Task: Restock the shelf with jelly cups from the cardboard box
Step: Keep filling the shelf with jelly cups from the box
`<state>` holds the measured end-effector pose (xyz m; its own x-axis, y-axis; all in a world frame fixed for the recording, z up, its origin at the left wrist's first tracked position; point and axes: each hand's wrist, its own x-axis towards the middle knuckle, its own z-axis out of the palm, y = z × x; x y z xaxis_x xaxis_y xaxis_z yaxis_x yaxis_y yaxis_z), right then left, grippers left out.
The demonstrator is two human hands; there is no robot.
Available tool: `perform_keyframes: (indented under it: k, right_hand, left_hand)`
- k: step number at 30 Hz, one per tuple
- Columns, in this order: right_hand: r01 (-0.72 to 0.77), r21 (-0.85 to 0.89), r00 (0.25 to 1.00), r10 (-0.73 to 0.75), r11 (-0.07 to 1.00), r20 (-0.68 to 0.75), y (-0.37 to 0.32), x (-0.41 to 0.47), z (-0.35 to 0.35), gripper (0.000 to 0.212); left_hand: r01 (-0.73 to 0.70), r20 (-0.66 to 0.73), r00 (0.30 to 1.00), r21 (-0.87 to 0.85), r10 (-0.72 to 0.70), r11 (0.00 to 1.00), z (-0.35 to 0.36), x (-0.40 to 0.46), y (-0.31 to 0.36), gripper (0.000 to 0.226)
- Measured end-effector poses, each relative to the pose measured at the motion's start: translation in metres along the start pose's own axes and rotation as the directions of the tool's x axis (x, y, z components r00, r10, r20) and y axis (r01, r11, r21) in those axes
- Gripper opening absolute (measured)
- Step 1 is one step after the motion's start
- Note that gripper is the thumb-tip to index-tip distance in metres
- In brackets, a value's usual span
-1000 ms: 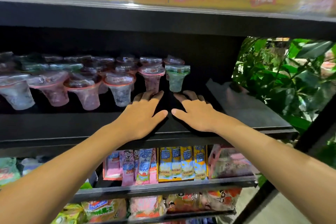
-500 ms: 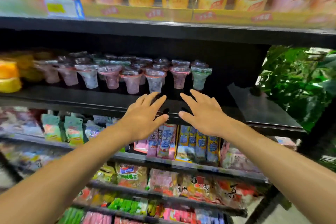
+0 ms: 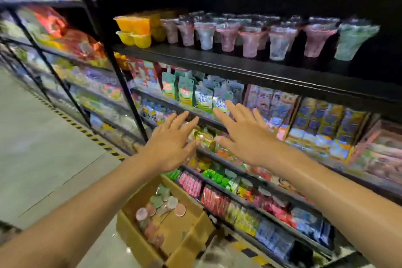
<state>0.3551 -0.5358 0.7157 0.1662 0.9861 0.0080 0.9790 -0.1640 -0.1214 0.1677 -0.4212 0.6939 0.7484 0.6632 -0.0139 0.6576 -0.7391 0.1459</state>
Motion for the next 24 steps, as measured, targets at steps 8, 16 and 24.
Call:
perform_keyframes:
  k: [8, 16, 24]
  right_hand:
    - [0.142, 0.008, 0.982, -0.141, 0.990, 0.126, -0.090, 0.074, 0.053, 0.071]
    - [0.128, 0.020, 0.969, -0.129, 0.992, 0.212, -0.169, 0.174, 0.119, 0.071]
    - [0.119, 0.007, 0.959, -0.117, 0.993, 0.260, -0.202, 0.262, 0.210, 0.071]
  left_hand:
    - [0.234, 0.009, 0.972, -0.038, -0.234, 0.972, 0.025, -0.048, -0.118, 0.067]
    - [0.324, 0.060, 0.946, -0.118, -0.319, 0.939, 0.061, -0.035, -0.251, 0.066]
    - [0.270, 0.179, 0.953, -0.126, -0.246, 0.955, 0.147, 0.018, -0.340, 0.068]
